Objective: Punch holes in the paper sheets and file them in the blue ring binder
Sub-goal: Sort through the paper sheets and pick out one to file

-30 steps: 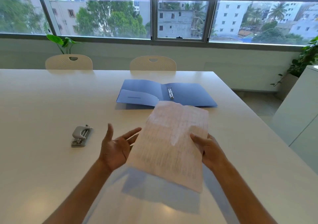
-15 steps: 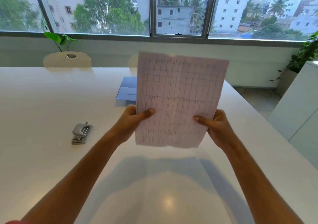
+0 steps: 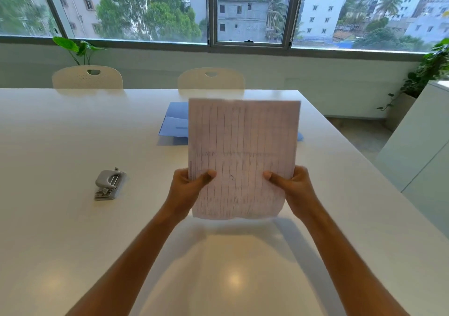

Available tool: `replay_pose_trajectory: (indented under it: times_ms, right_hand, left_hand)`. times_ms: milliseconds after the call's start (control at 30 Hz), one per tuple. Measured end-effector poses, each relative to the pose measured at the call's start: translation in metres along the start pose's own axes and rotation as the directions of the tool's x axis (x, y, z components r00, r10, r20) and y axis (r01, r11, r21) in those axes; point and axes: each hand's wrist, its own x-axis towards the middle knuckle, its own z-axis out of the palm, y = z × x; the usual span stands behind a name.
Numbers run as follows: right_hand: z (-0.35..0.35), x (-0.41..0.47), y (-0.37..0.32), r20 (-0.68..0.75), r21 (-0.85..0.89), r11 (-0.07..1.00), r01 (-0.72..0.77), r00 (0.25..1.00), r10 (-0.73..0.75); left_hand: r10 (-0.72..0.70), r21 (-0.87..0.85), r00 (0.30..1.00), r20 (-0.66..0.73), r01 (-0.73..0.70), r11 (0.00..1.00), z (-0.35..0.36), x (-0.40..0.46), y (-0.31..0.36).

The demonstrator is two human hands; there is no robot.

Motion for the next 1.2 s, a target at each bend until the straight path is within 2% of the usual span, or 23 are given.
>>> replay_pose_trajectory:
  times_ms: [100,267,333,433,500,600,700,833,933,967,1067,1200]
  right_hand:
    - [0.001,0.001,-0.005,-0.011,0.014,0.999,0.038,0.999,-0.037]
    - [0.004,0.008,-0.003,-0.048,-0.031,0.999,0.025,0.999,-0.026]
    - [0.003,0.012,-0.003,-0.024,-0.038,0.999,0.010,1.000,-0.010]
    - [-0.001,0.018,-0.001,0.119,0.001,0.996,-0.089,0.989,0.088]
    - [-0.003,0.021,0.001,0.156,-0.046,0.989,-0.141,0.977,0.146]
    - [-0.001,0.024,0.006,0.120,-0.134,0.985,-0.104,0.985,0.120]
    - [0.005,0.025,0.010,0.039,-0.170,0.984,-0.048,0.998,0.056]
    - [0.008,0.025,0.016,-0.027,-0.072,0.995,-0.066,0.998,0.065]
    - [0.000,0.026,0.018,0.128,0.120,0.975,-0.186,0.977,0.171]
    - [-0.002,0.025,0.019,0.189,0.122,0.965,-0.234,0.960,0.208]
    - [-0.001,0.023,0.024,0.253,-0.049,0.972,-0.230,0.938,0.235]
    - [0.004,0.021,0.030,0.114,-0.197,0.963,-0.185,0.971,0.210]
  left_hand:
    - [0.028,0.025,0.999,0.028,-0.028,0.999,-0.003,0.003,0.007]
    - [-0.127,0.058,0.983,0.132,0.121,0.991,-0.008,0.013,0.007]
    - [-0.145,0.065,0.984,0.107,0.139,0.988,-0.009,0.016,0.006]
    - [-0.146,0.083,0.989,0.037,0.142,0.986,-0.008,0.020,0.002]
    - [-0.157,0.067,0.988,0.004,0.156,0.985,-0.007,0.021,-0.001]
    - [-0.156,0.057,0.987,-0.037,0.158,0.986,-0.006,0.022,-0.003]
    - [-0.166,0.069,0.986,-0.003,0.165,0.984,-0.010,0.024,-0.004]
    - [-0.234,0.144,0.965,0.122,0.216,0.966,-0.023,0.025,-0.006]
    - [-0.238,0.181,0.964,0.120,0.214,0.960,-0.025,0.022,-0.013]
    - [-0.232,0.163,0.968,0.101,0.213,0.963,-0.024,0.021,-0.015]
    - [-0.222,0.093,0.974,0.047,0.217,0.972,-0.024,0.020,-0.016]
    - [-0.210,0.129,0.977,0.038,0.204,0.970,-0.022,0.022,-0.018]
